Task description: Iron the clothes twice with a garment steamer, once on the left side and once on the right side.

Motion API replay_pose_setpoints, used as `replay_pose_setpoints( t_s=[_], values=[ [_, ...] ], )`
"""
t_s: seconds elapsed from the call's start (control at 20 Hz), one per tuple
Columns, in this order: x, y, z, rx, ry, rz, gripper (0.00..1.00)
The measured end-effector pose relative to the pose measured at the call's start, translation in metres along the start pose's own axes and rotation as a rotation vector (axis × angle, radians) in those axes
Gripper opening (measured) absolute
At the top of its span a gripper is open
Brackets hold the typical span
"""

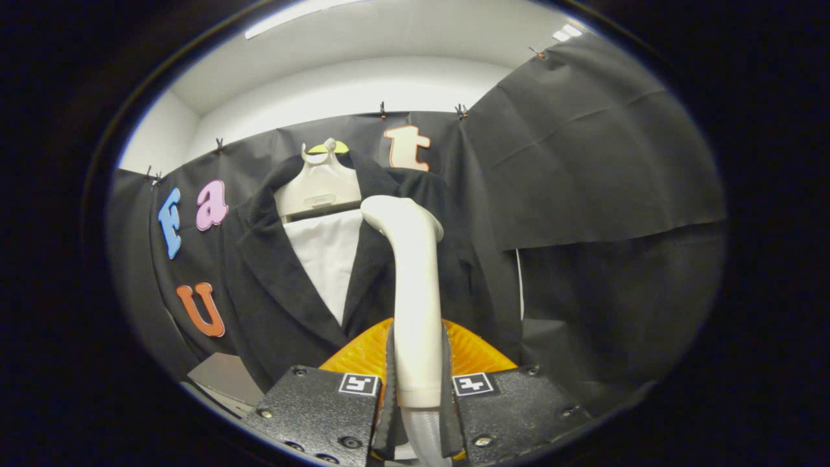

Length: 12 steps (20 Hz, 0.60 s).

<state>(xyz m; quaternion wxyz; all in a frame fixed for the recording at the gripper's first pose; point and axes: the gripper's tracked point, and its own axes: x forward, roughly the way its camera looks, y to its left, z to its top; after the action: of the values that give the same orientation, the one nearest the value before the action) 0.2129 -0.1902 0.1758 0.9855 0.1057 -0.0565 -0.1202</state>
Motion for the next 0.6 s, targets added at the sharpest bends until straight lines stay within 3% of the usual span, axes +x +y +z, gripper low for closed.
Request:
replay_pose_setpoints(
  t_s=[0.6],
  values=[
    [-0.014, 0.002, -0.042, -0.032, 0.068, -0.041, 0.28]
  ],
)
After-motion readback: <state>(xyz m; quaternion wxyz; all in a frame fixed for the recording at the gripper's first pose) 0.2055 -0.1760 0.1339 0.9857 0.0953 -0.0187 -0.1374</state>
